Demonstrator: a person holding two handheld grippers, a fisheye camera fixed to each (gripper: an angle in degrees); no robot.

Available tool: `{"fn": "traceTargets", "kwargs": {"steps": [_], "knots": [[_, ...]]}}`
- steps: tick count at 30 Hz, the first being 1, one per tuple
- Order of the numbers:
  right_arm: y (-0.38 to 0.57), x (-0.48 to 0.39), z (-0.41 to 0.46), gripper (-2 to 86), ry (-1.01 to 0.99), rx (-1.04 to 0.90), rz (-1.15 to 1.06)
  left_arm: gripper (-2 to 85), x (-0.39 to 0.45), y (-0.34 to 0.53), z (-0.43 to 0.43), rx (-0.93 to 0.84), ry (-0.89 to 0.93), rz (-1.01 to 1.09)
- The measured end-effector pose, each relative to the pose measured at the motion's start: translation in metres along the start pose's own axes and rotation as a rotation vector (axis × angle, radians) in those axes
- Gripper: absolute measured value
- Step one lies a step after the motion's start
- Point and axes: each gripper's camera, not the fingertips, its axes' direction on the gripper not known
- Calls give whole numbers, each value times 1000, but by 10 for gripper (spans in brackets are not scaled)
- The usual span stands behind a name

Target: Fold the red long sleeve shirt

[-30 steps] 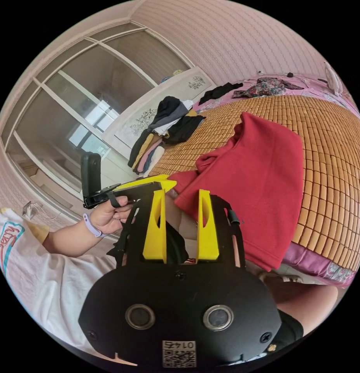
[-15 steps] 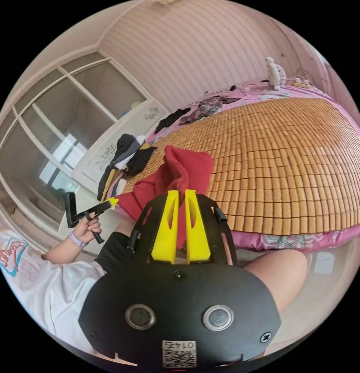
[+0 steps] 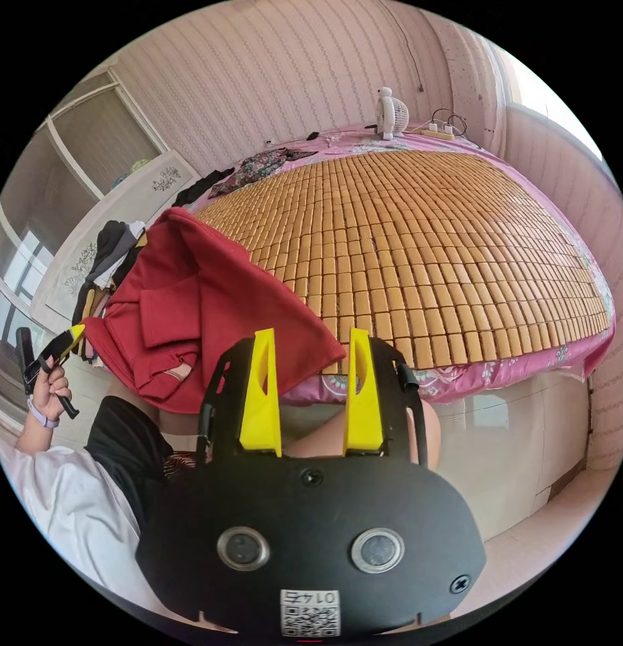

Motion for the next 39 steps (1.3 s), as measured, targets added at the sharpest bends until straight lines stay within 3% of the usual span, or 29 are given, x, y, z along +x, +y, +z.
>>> {"fn": "traceTargets", "kwargs": {"steps": [2, 5, 9, 13, 16, 18, 23, 30, 34, 37, 39], "knots": [[-21, 0, 24, 164, 64, -100, -16, 16, 8, -5, 4, -7, -17, 16], [-47, -3, 68, 127, 130, -344, -96, 16, 14, -8, 7, -8, -29, 18], [-49, -20, 71, 76, 205, -329, -291, 15, 16, -13, 7, 6, -43, 12], [-52, -15, 63, 48, 198, -332, -318, 12, 20, -21, 5, 36, -56, 1], [-70, 16, 27, 36, -220, -256, -155, 11, 31, -28, -4, 104, -41, 54], [-84, 55, -14, 27, -588, -83, 5, 7, 37, -35, -13, 135, -60, 73], [-125, 102, -101, 18, -953, 216, 117, -2, 55, -64, -52, 245, -42, 156], [-192, 92, -237, 13, -1191, 515, -93, -6, 96, -104, -144, 574, 7, 304], [-216, 88, -296, 13, -1367, 626, -159, -6, 123, -116, -218, 852, -99, 382], [-223, 64, -339, 12, -1290, 655, -232, -6, 145, -122, -259, 1024, -156, 415], [-230, 52, -361, 12, -1268, 671, -272, -5, 150, -130, -282, 1093, -97, 435]]}}
